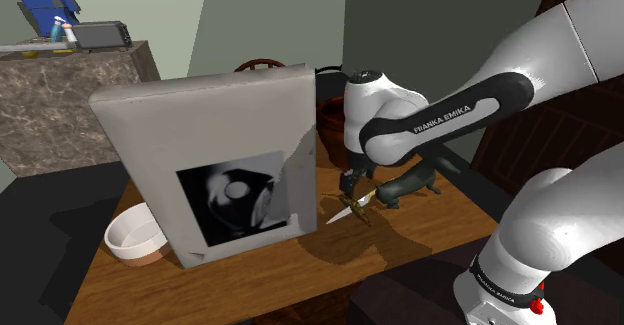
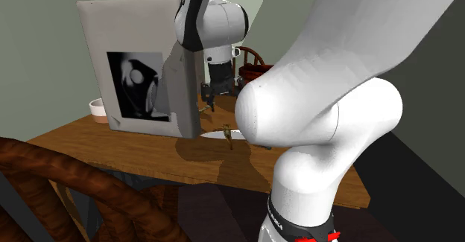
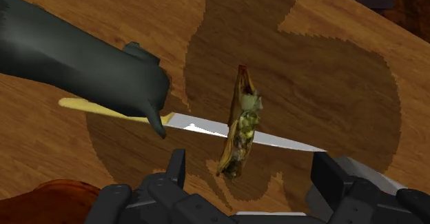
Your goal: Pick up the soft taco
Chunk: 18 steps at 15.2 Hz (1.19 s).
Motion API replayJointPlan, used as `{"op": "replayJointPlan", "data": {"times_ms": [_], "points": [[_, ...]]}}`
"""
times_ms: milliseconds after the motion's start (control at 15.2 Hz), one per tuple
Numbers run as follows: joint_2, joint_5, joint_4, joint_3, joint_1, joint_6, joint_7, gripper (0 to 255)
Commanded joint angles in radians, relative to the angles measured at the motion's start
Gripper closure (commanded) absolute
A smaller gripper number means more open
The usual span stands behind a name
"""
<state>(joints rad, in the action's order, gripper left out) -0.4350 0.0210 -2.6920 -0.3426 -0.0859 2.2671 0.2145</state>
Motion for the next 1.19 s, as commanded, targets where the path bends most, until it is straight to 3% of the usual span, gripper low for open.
{"op": "replayJointPlan", "data": {"times_ms": [0, 198, 726, 858, 924, 1122], "points": [[0.074, -0.040, -0.011, -0.034, -0.027, 0.083, 0.059, 0], [0.209, -0.143, -0.001, -0.089, -0.085, 0.194, 0.177, 0], [0.330, -0.258, -0.017, -0.113, -0.127, 0.313, 0.275, 0], [0.330, -0.258, -0.017, -0.112, -0.126, 0.313, 0.275, 0], [0.326, -0.255, -0.019, -0.112, -0.124, 0.312, 0.274, 255], [0.325, -0.254, -0.020, -0.113, -0.123, 0.313, 0.275, 255]]}}
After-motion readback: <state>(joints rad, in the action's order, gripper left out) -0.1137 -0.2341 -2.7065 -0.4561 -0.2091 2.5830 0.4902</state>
